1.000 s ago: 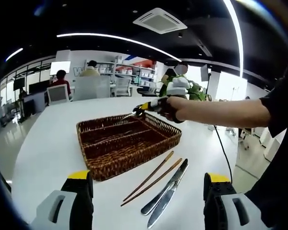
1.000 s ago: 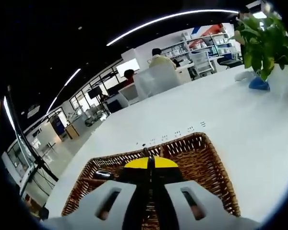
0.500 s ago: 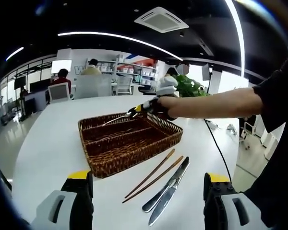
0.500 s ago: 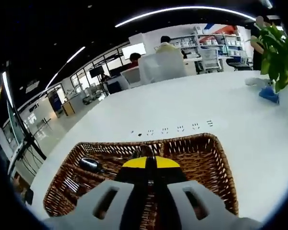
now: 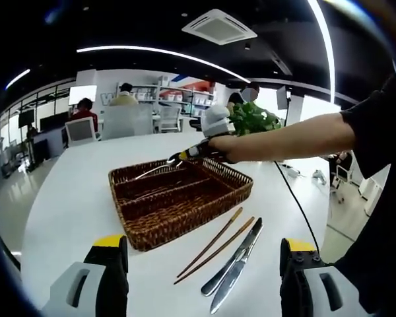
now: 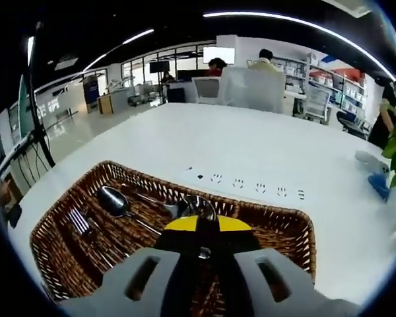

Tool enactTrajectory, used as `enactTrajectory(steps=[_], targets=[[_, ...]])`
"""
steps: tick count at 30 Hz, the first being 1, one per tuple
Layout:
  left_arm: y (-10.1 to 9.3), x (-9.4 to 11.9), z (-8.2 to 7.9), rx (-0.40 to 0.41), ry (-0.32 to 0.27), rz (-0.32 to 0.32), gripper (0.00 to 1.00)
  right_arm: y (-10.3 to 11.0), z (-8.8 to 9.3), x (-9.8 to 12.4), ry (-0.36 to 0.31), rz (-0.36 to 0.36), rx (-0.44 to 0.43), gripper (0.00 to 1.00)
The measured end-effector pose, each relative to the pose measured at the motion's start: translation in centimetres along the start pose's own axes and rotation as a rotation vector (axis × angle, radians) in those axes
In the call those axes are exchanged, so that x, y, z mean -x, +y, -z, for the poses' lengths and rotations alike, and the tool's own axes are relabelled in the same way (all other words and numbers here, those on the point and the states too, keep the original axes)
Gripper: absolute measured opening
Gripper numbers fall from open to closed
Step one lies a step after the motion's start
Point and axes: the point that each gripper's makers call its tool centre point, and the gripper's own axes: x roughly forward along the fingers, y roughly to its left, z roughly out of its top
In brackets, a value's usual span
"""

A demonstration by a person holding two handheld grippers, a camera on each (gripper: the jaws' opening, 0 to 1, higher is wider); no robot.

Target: Arrange the knives, forks, and spoons in their matching storage slots by inserting each utensil handle-first until every utensil is classified and aligned in the correct compartment

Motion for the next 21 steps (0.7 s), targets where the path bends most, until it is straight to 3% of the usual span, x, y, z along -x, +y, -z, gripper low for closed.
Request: enactTrajectory(steps=[4, 7, 13, 21], targets=[[0.1, 0.1, 0.2, 0.006, 0.002, -0.004, 1.00, 0.2, 0.1, -0.8, 0.016, -0.013, 0.018, 0.05], [0.2, 0.2, 0.5, 0.006, 0.012, -0.011, 1.00, -0.7, -0.4, -1.4, 0.004, 0.023, 0.081, 0.00], [0.5, 0.3, 0.1, 0.004, 0.001, -0.017, 1.00, -0.8, -1.7, -1.0, -0.047, 0.019, 0.086, 0.00], [-0.2, 0.0, -0.3, -0.007, -0.008, -0.006, 1.00, -1.0, -1.8, 0.9, -0.072, 0.022, 0.079, 0.00]])
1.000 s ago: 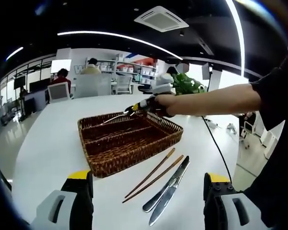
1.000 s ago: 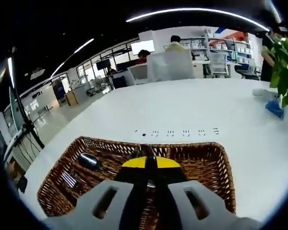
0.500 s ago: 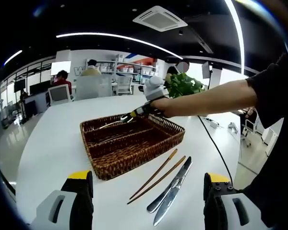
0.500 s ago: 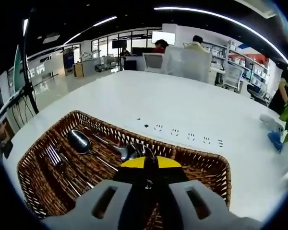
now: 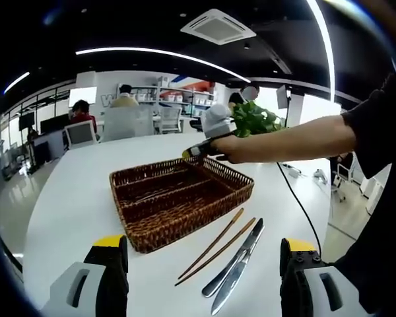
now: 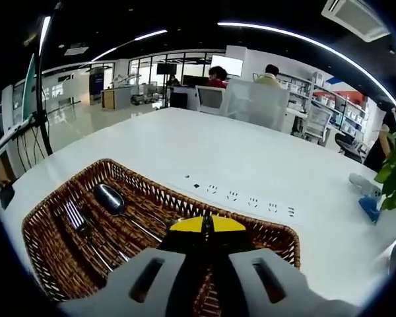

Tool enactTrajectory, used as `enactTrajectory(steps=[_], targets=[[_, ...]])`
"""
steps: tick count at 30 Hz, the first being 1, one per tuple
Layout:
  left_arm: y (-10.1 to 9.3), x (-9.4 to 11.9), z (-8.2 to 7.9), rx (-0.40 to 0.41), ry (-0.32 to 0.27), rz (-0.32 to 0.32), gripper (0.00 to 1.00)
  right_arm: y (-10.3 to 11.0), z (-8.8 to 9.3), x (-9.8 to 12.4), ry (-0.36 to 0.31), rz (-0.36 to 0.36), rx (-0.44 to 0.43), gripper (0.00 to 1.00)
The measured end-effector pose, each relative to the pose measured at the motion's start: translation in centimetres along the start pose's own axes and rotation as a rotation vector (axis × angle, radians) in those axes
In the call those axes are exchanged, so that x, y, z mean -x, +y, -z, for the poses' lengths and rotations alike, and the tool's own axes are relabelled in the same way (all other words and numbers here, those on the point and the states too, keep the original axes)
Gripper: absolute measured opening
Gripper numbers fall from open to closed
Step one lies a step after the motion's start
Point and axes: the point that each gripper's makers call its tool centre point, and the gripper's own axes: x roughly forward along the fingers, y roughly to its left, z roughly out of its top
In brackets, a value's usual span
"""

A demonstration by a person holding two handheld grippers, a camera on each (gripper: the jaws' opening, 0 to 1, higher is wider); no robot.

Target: Arrange the knives, forks, and spoons in their matching storage slots by inserting each utensil handle-first until every utensil is classified and aligned in the correct compartment

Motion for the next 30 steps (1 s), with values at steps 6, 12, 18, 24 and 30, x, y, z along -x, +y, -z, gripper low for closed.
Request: enactTrajectory(steps=[6, 12, 18, 24, 30], targets=[[-0.7, 0.3, -0.2, -0.009, -0.004, 0.000, 1.00, 0.4, 0.0, 1.8, -0.015, -0.016, -0.019, 0.01], [-1.5, 0.5, -0.6, -0.020, -0.016, 0.008, 1.00, 1.3, 0.1, 4.0, -0.037, -0.037, -0.026, 0.08], [-2.1, 0.6, -0.7, -0.034, -0.018, 0.024, 1.00, 2.1, 0.9, 6.6, -0.044, -0.059, -0.040, 0.18], [-2.9, 0.6, -0.8, -0.050, -0.017, 0.041, 1.00, 2.7, 2.2, 9.1, -0.064, -0.094, -0.045, 0.30], [-3.4, 1.0, -0.5, -0.059, -0.018, 0.050, 1.00, 4.0, 3.0, 12.4, -0.092, -0.141, -0.059, 0.50]])
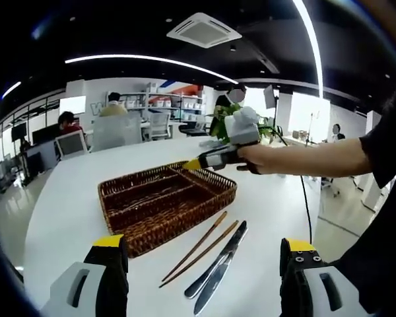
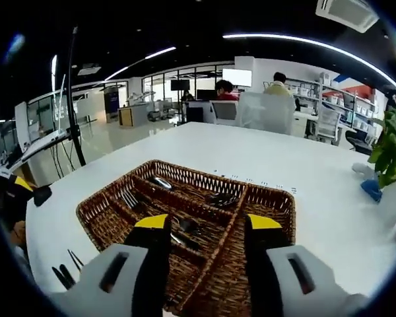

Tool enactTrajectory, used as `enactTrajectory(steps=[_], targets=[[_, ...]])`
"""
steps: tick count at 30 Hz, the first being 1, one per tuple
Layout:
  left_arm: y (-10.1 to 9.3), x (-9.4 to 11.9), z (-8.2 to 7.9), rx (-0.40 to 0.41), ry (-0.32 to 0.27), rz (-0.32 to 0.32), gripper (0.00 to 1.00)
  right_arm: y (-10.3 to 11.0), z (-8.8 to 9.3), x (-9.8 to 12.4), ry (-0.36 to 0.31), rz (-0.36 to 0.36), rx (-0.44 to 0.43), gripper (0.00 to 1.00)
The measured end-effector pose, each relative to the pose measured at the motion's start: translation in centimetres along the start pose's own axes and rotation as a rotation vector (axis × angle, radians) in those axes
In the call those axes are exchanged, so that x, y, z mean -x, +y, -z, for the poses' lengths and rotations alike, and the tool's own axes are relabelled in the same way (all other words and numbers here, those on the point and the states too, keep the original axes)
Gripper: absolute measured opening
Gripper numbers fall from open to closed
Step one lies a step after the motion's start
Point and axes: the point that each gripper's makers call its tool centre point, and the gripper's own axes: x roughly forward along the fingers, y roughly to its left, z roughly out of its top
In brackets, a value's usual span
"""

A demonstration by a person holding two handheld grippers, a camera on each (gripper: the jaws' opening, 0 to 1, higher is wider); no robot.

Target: Arrange the knives, forks, and spoons in their matching storage slots by inserting each utensil handle-first until every utensil is classified and aligned in the correct compartment

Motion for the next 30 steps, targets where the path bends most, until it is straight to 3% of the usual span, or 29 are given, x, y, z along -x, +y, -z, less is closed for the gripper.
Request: enactTrajectory(steps=[6, 17, 30], targets=[[0.0, 0.2, 0.3, 0.004, 0.002, 0.002, 1.00, 1.4, 0.4, 2.8, -0.018, -0.029, 0.033, 0.66], [1.0, 0.1, 0.4, 0.015, 0.004, -0.008, 1.00, 3.3, 1.6, 7.2, -0.047, -0.059, 0.051, 0.79], [1.3, -0.5, 0.3, 0.016, 0.001, 0.000, 1.00, 3.9, 3.4, 11.4, -0.046, -0.065, 0.032, 0.92]])
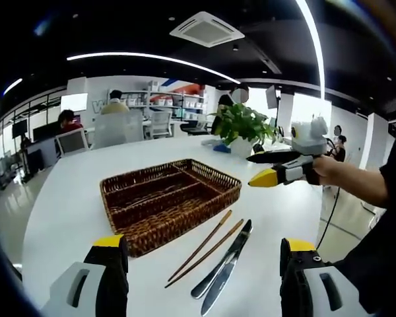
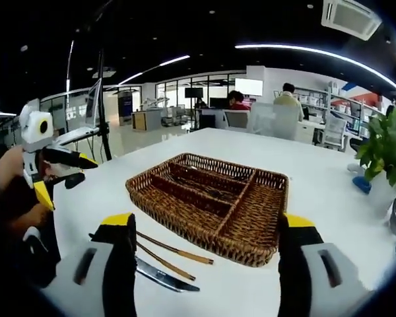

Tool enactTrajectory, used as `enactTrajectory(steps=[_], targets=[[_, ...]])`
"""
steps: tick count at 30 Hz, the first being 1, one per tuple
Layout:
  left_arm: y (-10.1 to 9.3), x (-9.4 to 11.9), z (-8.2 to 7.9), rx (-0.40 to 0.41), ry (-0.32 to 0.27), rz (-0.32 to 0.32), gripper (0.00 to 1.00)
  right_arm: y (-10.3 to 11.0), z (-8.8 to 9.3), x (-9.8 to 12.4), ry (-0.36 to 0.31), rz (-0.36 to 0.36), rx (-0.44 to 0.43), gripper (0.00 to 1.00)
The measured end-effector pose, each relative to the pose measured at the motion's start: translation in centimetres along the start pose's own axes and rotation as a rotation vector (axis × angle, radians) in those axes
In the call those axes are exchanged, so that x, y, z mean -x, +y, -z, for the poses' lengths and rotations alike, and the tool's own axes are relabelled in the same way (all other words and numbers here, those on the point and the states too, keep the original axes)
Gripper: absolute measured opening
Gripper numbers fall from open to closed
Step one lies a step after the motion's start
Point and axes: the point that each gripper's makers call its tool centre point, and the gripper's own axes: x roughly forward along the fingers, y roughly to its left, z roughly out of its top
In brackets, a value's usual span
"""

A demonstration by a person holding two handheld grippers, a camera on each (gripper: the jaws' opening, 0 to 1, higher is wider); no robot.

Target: Arrange the knives, forks, and spoons in their matching storage slots by inserting each utensil handle-first until every utensil is classified and aligned in the correct compartment

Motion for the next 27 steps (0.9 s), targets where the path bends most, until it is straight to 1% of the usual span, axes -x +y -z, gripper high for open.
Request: enactTrajectory(steps=[3, 9, 12, 14, 19, 24, 27], targets=[[0.2, 0.2, -0.1, 0.004, -0.009, -0.001, 1.00, 0.3, 0.2, 1.0, -0.009, 0.000, -0.010, 0.94], [0.6, 0.9, 0.1, 0.012, -0.015, -0.012, 1.00, 0.6, 1.0, 3.1, 0.000, 0.012, -0.036, 0.94], [0.7, 1.0, 0.3, 0.011, -0.010, -0.013, 1.00, 0.7, 1.4, 3.9, 0.016, 0.023, -0.002, 0.94], [0.6, 1.0, 0.4, 0.010, -0.005, -0.010, 1.00, 0.9, 1.6, 4.2, 0.029, 0.021, 0.019, 0.95], [0.5, 0.9, 0.3, 0.015, -0.014, -0.008, 1.00, 1.5, 1.7, 4.7, 0.036, 0.002, 0.012, 0.96], [0.3, 0.9, 0.5, 0.015, -0.009, -0.002, 1.00, 2.0, 1.8, 4.8, 0.047, -0.018, 0.003, 0.96], [0.3, 1.1, 0.6, 0.022, -0.016, -0.003, 1.00, 2.4, 1.7, 4.7, 0.047, -0.029, 0.004, 0.95]])
